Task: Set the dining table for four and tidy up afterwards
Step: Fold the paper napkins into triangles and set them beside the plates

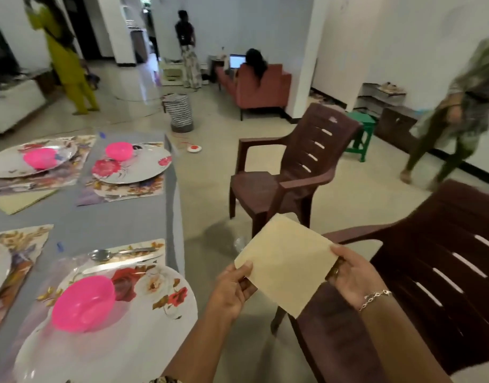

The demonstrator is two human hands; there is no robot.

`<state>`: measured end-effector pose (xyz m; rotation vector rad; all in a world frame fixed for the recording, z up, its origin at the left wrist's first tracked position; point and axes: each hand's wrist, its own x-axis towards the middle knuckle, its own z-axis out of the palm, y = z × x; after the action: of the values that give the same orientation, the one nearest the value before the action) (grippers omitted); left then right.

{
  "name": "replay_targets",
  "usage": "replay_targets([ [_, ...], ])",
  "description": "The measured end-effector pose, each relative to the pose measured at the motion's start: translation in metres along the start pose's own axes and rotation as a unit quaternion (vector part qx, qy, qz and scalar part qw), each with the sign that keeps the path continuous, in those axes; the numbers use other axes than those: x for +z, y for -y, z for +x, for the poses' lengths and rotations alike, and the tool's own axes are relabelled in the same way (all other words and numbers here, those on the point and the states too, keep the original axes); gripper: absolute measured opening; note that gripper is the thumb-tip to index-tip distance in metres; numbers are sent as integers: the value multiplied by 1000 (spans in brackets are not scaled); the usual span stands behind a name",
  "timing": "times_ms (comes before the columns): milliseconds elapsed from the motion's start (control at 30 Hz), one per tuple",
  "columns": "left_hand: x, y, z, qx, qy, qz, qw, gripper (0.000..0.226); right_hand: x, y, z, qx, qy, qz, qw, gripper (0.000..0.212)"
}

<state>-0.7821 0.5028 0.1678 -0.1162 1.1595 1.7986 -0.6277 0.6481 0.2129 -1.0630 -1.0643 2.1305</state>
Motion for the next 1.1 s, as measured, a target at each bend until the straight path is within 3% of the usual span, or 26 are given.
replay_targets([
  [67,-4,-10,8,23,-31,0,999,11,12,4,23,-5,10,-50,999,7],
  [333,-46,-69,60,121,-149,-47,980,10,109,3,136,-9,110,-226,968,9],
  [700,-101,-179,100,250,-245,17,937,14,272,5,250,29,286,-299,910,13],
  [933,-131,-218,94,294,-344,-6,892,16,366,-20,287,79,465,-339,814,11],
  [1100,-144,-243,89,326,-445,-54,832,23,441,-37,307,101,588,-381,706,46],
])
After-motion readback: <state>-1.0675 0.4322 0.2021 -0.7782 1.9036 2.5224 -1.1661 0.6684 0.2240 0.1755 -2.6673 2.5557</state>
